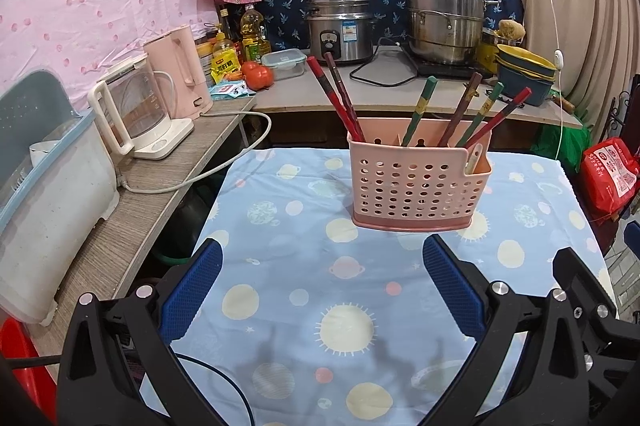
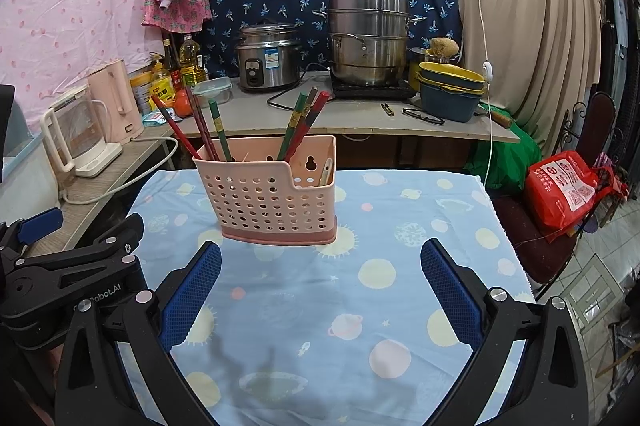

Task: Organize utensils

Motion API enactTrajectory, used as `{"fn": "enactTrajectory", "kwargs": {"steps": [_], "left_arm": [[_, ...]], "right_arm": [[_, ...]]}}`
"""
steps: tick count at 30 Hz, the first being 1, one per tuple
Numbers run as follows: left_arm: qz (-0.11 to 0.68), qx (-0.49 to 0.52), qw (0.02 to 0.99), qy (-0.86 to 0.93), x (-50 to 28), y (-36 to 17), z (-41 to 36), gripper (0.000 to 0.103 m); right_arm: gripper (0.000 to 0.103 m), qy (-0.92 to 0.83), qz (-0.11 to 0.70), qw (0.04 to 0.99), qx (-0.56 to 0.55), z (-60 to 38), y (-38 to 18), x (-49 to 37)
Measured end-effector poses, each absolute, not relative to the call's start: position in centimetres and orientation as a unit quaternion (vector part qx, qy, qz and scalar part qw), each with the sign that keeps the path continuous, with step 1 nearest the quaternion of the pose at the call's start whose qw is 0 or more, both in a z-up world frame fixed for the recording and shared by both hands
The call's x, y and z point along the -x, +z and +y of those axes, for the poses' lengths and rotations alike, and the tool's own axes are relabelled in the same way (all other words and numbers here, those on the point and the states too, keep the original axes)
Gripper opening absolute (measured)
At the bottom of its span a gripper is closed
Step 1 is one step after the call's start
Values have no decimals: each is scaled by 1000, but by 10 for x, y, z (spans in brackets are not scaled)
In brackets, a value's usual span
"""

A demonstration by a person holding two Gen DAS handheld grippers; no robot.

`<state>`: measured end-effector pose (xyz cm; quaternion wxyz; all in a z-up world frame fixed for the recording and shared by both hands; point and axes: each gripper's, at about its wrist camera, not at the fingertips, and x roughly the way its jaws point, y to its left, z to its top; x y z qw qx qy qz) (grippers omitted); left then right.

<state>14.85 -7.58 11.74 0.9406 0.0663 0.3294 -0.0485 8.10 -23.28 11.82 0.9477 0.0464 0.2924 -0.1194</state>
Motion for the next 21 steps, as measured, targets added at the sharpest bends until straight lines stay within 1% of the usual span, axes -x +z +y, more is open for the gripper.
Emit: {"fn": "enactTrajectory", "kwargs": {"steps": [21], "left_arm": [[331, -64, 940, -47, -149, 116, -73, 96]], "right_arm": [[97, -121, 295, 947, -42, -229, 115, -80]]}}
